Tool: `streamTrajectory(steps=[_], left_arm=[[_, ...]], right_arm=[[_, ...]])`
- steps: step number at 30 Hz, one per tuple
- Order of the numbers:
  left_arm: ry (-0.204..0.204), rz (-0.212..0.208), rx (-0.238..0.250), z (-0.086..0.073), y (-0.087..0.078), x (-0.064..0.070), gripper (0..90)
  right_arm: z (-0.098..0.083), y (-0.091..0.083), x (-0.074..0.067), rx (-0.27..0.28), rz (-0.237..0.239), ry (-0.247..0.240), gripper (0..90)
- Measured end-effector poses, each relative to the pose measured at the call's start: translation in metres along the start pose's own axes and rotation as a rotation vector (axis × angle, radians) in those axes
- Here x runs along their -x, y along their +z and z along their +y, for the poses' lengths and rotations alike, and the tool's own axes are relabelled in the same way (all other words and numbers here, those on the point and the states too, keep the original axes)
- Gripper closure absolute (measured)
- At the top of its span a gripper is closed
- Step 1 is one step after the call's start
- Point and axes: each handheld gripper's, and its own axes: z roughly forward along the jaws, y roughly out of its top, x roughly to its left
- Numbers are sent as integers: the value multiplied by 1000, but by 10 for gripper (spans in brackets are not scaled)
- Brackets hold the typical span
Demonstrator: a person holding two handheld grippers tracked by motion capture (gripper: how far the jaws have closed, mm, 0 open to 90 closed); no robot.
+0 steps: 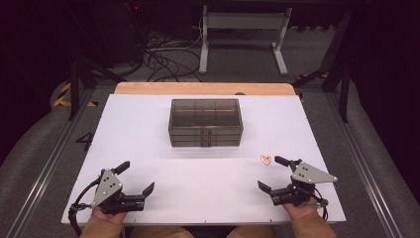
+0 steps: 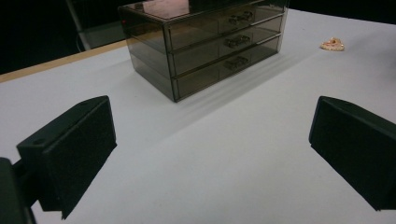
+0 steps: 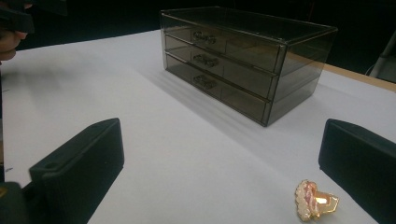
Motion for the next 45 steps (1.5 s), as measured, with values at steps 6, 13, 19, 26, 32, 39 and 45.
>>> streamTrajectory(steps=[6,13,19,26,32,39,45], left_arm=[[-24,4,8,-1,0,-2,13],[-20,10,13,-1,-1,-2,17],[-18,15,14,-1,-1,-2,17],[-16,11,13,-2,-1,-1,20],[-14,13,9,-2,0,-1,22],[-14,12,8,-2,0,-2,22],[-10,13,3,-2,1,-1,24]], right_arm=[[0,0,-2,-3,-9,-6,17],[0,2,-2,-15,-14,-5,24],[0,2,-3,-18,-17,-6,26],[0,4,-3,-24,-16,-8,30],[1,5,-4,-27,-16,-2,33],[7,12,-8,-43,-21,-20,41],[12,16,-5,-43,-23,-14,42]])
